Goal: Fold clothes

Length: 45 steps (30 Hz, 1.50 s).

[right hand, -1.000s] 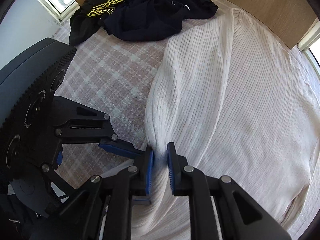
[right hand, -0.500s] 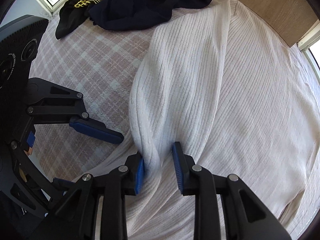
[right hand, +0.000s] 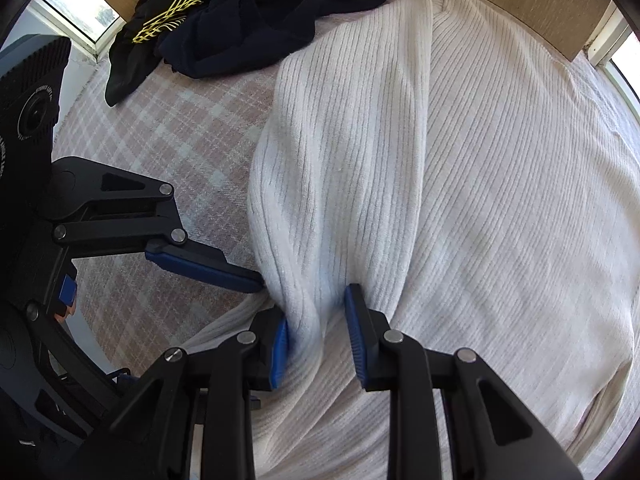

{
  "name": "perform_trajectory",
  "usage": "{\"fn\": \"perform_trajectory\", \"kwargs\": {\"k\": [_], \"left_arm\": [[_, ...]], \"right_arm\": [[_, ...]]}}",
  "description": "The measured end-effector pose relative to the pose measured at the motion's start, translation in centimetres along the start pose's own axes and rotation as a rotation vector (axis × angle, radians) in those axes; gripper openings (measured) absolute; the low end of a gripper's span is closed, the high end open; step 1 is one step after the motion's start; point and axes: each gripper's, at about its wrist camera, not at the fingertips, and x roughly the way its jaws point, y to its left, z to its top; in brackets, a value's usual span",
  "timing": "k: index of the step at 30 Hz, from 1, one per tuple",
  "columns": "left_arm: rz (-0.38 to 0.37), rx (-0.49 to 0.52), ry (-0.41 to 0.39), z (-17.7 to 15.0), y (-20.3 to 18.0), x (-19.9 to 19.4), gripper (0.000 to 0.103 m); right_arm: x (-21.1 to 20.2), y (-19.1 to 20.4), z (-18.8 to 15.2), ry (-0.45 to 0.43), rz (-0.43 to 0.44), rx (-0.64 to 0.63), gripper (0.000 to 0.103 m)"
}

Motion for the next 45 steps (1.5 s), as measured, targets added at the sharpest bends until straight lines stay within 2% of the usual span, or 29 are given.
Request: {"fn": "perform_trajectory", "kwargs": {"k": [5, 7, 10, 13, 15, 16, 18, 19, 20, 27, 33, 37, 41, 45], "left_arm": [[-0.002, 0.005, 0.069, 0.6, 0.9, 0.7, 0.05], [0.018, -0.008, 0.086, 0.3, 1.7, 0.3, 0.039], [0.057, -0.024, 0.106, -0.5, 3.0, -0.4, 0.028], [0.095, -0.039, 0.116, -1.0, 3.3, -1.2, 0.028], [0.147, -0.017, 0.129, -1.1, 2.9, -1.7, 0.028], [0.163, -0.009, 0.129, -1.2, 2.7, -2.0, 0.028], [0.123, -0.018, 0.064, -0.9, 2.5, -3.5, 0.024], [0.115, -0.018, 0.039, -0.6, 2.5, -4.0, 0.007], [0.109, -0.017, 0.018, -0.4, 2.5, -4.4, 0.0], [0.148, 0.033, 0.061, 1.1, 3.4, -3.3, 0.0], [0.231, 0.059, 0.142, 2.0, 4.6, -2.2, 0.0], [0.295, 0.071, 0.182, 1.5, 4.9, -3.2, 0.002], [0.4, 0.115, 0.218, -0.8, 2.6, -4.0, 0.003], [0.435, 0.073, 0.23, -1.1, 4.5, -5.4, 0.002]], "right_arm": [[-0.3, -1.1, -0.1, -0.001, 0.012, 0.008, 0.025], [-0.4, -1.6, -0.2, -0.001, 0.017, 0.011, 0.025], [-0.6, -2.3, -0.3, -0.002, 0.025, 0.016, 0.025], [-0.7, -3.0, -0.2, 0.001, 0.025, 0.016, 0.025], [-0.7, -3.2, 0.0, 0.002, 0.024, 0.015, 0.025], [-0.7, -3.3, 0.2, 0.001, 0.025, 0.015, 0.025], [-0.9, -3.8, 0.0, -0.005, 0.031, 0.016, 0.025], [-1.0, -4.0, -0.1, -0.008, 0.036, 0.018, 0.025], [-1.0, -4.2, -0.1, -0.009, 0.039, 0.02, 0.025], [-1.5, -5.3, -0.7, -0.013, 0.059, 0.033, 0.025], [-2.2, -4.3, -2.4, -0.015, 0.057, 0.035, 0.025], [-2.6, -4.8, -2.7, -0.021, 0.07, 0.051, 0.024], [-2.9, -5.2, -2.7, -0.032, 0.067, 0.046, 0.025], [-2.7, -4.2, -2.3, -0.049, 0.086, 0.05, 0.026]]}}
